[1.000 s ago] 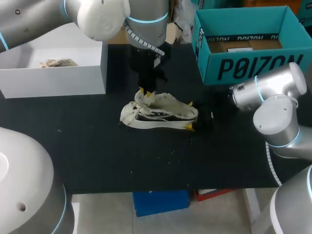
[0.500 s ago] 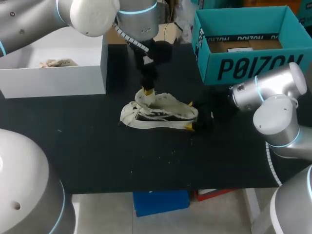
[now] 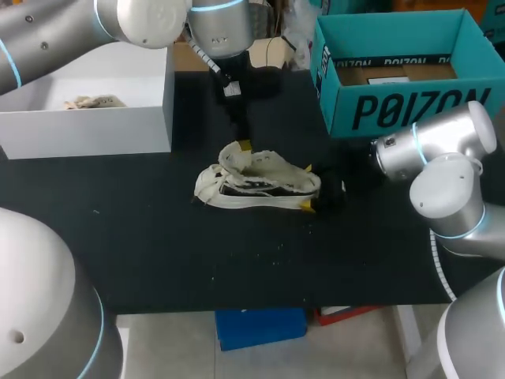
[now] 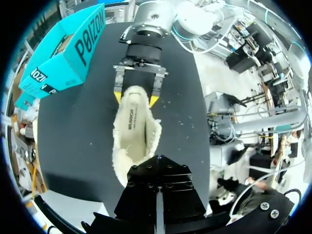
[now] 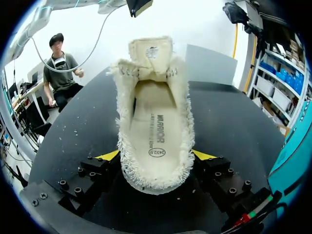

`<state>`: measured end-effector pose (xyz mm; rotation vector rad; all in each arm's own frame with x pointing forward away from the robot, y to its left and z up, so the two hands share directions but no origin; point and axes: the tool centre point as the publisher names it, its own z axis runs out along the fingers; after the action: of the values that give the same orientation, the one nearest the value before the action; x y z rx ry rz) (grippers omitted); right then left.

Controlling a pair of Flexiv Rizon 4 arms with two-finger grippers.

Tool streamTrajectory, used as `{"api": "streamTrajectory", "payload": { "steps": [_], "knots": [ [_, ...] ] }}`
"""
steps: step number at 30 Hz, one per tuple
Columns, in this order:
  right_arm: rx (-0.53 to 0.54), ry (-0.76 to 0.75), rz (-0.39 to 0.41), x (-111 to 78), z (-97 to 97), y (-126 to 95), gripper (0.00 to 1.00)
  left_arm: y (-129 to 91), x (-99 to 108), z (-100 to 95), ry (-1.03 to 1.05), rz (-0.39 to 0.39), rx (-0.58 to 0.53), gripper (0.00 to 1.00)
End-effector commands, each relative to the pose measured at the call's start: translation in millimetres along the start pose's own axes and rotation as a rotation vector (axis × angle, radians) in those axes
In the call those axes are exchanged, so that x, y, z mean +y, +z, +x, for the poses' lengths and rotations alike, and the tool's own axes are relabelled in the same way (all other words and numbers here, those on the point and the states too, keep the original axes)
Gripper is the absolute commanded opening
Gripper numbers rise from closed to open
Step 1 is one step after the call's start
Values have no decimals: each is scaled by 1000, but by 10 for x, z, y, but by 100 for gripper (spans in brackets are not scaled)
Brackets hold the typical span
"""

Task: Take the shoe out of the shoebox, open the shoe tongue, remove and reinsert the insole, then place the shoe into the shoebox

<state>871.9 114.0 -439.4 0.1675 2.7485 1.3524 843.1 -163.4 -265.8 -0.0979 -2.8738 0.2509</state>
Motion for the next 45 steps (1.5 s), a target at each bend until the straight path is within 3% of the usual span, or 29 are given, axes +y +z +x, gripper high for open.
{"api": "streamTrajectory", "payload": {
  "steps": [1, 10, 19, 39, 45],
  "knots": [
    [-1, 1, 1, -13, -11, 11, 0, 67, -97, -135, 575, -45, 161, 0],
    [-1, 1, 1, -13, -11, 11, 0, 325, -114, -253, 520, -70, 145, 0],
    [-1, 1, 1, -13, -11, 11, 0, 591, -82, -321, 399, -34, 158, 0],
    [-1, 1, 1, -13, -11, 11, 0, 595, -111, -344, 326, -25, 151, 0],
    [-1, 1, 1, -13, -11, 11, 0, 626, -123, -334, 224, -82, 90, 0]
  ]
}}
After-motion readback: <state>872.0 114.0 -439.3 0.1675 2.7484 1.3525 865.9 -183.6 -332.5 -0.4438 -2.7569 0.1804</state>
